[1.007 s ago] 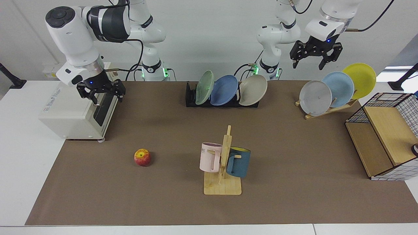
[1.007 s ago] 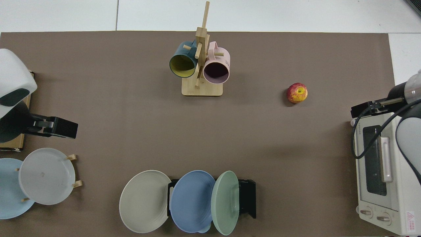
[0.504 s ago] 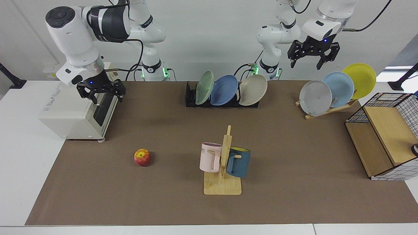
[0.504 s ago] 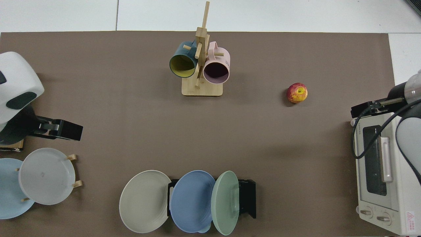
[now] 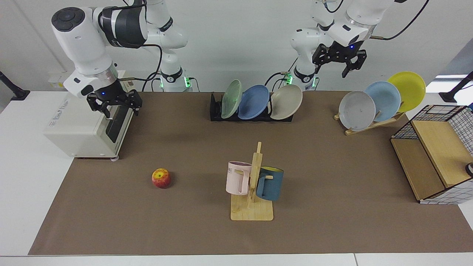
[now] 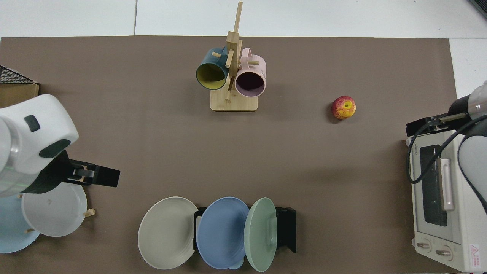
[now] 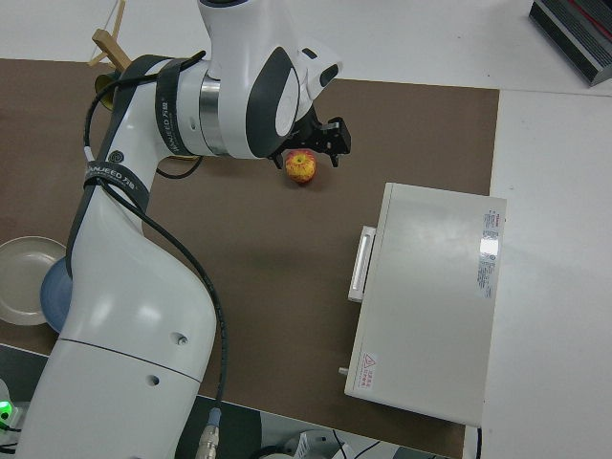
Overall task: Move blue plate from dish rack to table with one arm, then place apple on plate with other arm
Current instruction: 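Lower the left gripper onto the blue plate's rim in the rack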
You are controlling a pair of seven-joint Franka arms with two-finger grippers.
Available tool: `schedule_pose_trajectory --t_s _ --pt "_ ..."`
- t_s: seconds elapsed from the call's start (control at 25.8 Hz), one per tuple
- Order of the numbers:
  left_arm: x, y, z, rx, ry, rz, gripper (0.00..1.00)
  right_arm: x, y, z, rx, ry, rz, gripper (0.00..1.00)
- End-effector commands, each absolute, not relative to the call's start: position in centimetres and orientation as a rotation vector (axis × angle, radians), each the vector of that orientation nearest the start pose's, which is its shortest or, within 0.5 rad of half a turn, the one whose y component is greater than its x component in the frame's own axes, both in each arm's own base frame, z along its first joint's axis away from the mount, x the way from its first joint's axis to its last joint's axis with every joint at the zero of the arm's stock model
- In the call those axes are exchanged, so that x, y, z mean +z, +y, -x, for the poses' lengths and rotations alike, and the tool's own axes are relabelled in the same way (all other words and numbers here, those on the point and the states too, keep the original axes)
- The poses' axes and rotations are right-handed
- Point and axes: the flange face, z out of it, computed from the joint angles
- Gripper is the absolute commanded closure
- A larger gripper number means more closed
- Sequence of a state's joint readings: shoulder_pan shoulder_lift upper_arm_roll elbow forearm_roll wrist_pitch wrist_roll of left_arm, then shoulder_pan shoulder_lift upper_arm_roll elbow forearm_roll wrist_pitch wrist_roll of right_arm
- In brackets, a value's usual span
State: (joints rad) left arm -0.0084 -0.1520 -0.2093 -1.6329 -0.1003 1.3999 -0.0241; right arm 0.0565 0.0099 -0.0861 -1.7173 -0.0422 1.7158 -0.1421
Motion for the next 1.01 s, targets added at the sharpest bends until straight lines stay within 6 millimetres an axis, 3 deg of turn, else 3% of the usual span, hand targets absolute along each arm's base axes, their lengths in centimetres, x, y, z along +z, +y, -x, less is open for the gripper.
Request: schedule_pose_trajectory --t_s 0.0,0.15,0.31,0.46,0.77,0.97 --pt "62.0 -15.0 -44.5 0.163 0.375 3.202 0.00 56.0 -2.1 -56.3 0.002 -0.172 3.195 0.00" --pt "59.0 -16.8 -44.1 0.216 0.406 3.241 0.00 56.0 -2.1 -56.3 0.002 -0.172 3.195 0.00" --pt "53.8 -20.2 -42.8 0.263 0.475 3.226 0.00 56.0 -2.1 -56.3 0.002 -0.172 3.195 0.00" --pt "51.7 -20.5 -40.8 0.190 0.452 3.255 0.00 56.0 -2.1 -56.3 0.002 -0.172 3.195 0.00" --pt "48.8 -20.7 -40.5 0.237 0.464 3.290 0.00 56.0 -2.2 -56.3 0.002 -0.170 3.195 0.00" --pt "45.9 -20.6 -39.8 0.257 0.477 3.313 0.00 56.0 -2.1 -56.3 0.002 -0.172 3.195 0.00"
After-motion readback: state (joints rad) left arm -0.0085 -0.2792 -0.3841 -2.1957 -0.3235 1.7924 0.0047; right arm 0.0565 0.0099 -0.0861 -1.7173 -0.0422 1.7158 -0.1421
